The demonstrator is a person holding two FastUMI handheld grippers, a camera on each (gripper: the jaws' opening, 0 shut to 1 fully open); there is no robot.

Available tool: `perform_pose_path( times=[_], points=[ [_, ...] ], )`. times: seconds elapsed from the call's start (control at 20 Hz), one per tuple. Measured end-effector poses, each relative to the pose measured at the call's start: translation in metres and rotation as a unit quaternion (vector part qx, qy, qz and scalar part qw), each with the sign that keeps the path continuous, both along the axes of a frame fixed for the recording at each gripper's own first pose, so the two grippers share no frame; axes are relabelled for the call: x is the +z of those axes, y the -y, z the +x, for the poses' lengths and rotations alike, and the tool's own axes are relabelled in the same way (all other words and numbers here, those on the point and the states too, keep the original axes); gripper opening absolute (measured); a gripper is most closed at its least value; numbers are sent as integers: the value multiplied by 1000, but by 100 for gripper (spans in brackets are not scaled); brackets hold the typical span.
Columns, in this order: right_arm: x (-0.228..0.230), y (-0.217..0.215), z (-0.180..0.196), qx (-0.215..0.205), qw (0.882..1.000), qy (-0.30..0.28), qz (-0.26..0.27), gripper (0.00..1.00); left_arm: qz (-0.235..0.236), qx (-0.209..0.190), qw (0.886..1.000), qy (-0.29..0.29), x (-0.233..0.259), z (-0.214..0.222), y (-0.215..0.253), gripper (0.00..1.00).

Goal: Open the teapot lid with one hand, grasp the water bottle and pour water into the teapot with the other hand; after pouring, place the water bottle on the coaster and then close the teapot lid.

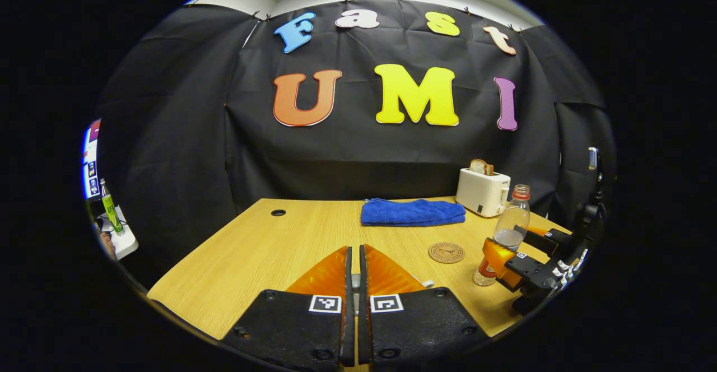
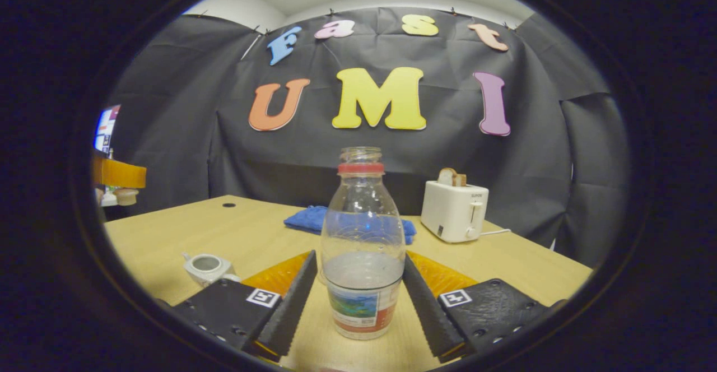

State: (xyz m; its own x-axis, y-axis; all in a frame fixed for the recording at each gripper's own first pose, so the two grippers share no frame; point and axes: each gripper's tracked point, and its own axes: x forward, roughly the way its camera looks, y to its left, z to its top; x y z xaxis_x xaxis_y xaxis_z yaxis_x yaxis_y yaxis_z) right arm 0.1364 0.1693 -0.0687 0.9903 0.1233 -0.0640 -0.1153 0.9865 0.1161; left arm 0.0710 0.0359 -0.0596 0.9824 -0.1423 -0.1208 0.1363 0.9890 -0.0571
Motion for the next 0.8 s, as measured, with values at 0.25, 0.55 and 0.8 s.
perform_pose_path(
  times=[0.25,0.55,0.8],
  points=[
    [8,-14,-6,8,1000,-9,-23,75,-16,-4,1000,4,7,-5,-11,5],
    [22,-22,-15,-17,989,-1,-146,75,-39,0,999,20,19,-16,-36,5],
    [9,-36,-12,-22,965,-14,-261,75,-8,12,1000,17,14,-17,-50,5]
  ],
)
